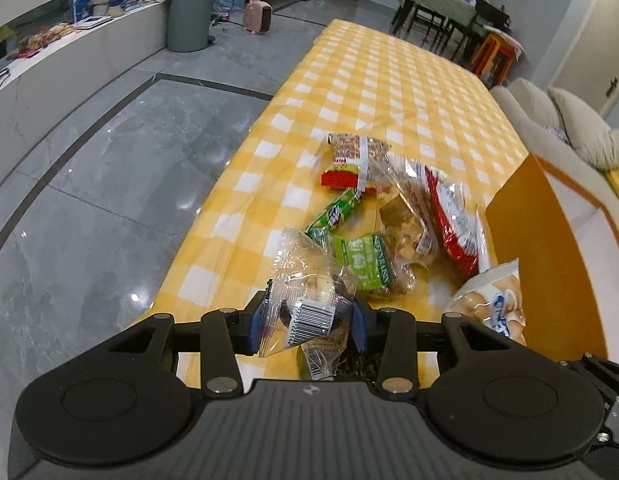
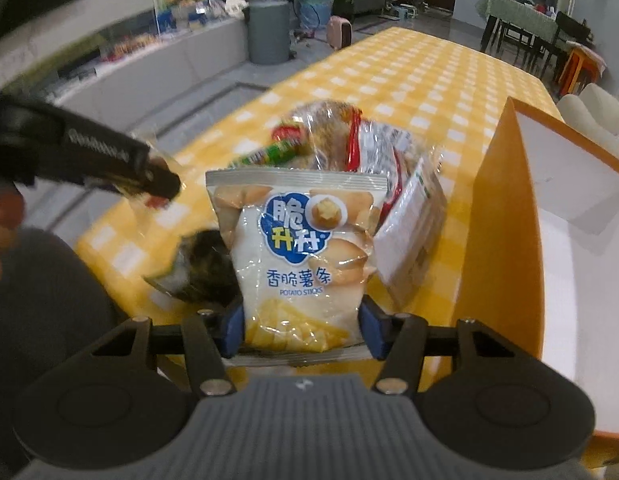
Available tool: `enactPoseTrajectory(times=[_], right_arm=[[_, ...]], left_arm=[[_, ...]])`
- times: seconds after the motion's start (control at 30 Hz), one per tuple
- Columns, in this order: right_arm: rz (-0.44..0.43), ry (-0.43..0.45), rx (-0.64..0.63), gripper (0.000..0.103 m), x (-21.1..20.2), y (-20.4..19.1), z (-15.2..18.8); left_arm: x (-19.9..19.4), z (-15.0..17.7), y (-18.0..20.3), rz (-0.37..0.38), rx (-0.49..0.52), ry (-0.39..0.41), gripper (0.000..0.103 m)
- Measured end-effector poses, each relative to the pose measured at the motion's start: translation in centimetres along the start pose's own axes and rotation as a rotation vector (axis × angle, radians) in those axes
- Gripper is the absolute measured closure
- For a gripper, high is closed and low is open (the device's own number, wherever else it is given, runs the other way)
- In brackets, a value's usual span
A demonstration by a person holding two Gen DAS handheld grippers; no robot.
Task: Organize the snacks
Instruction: 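Carry both packets over the box and open the right gripper to drop the potato-stick bag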
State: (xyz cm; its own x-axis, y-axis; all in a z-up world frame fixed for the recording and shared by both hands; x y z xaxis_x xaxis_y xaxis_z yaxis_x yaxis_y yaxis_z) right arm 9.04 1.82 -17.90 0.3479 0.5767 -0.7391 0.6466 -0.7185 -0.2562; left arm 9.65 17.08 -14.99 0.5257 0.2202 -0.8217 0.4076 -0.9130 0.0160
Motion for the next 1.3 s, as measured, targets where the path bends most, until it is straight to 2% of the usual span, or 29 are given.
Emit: enactPoseTrajectory(times=[0.17,0.3,0.37,0.43,0.5,0.63,0.73,0.83,1.0,1.2,1.3], right_arm=[[-0.068,0.085,0.086,0.047,-2.9,-0.3,-1.8],[-0.093,0.181,0.136,0.047,-7.0,0.3,-3.8],[-0.095,0.247,0.174,0.047,-9.6,1.2,-4.7],[-0.050,0.322,0.198,0.047,-12.4,2.5,-5.5],[-0.001,0.356,0.228,0.047,-14.7,4.3,-5.7],[0.091,0.329,0.317,0.047,-16.5,8.9,-4.3],[0.133,0.319,0.458,0.047,-16.6,12.5,-2.0],[0.098,0.251,0.537,0.047,-15.1,14.1,-0.2],[0.044,0.121,0.546,0.047,-11.5,13.7,2.1],[0.029,0.004,0.515,0.046,-8.6,14.8,2.9],[-0.011,-0.028,0.565,0.044,-7.5,15.6,2.9]], left_arm=[[-1.9,-0.5,0.5,-0.001,-0.003,0.047,0.056],[-4.4,-1.4,1.9,0.019,-0.003,0.092,0.056],[-5.4,-1.7,3.1,0.049,-0.003,0.095,0.056],[-6.3,-1.5,5.0,0.114,0.021,0.075,0.056],[-7.1,-1.3,6.9,0.180,0.039,0.059,0.056],[-8.8,-0.4,11.3,0.263,0.119,0.045,0.056],[-9.1,0.5,14.2,0.291,0.169,0.020,0.056],[-8.9,1.3,16.1,0.295,0.198,0.003,0.056],[-8.4,1.6,18.2,0.284,0.225,-0.025,0.056],[-8.6,1.9,19.1,0.277,0.245,-0.031,0.056],[-8.6,2.1,19.2,0.271,0.257,-0.029,0.056]])
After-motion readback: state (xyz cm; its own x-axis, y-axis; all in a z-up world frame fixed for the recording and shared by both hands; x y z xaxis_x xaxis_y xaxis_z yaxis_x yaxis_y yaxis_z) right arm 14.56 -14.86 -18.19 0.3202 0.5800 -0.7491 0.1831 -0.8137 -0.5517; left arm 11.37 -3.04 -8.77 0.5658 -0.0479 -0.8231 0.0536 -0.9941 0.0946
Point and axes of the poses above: each gripper's, at about its wrist camera, not at the fingertips, and x roughly the way its jaws point, y to its right, z to its underside, the point moved 10 cm from there along x, roughly the way its jaws point, and after that the axes turned 14 degrees about -z, right-handed, at the moved point
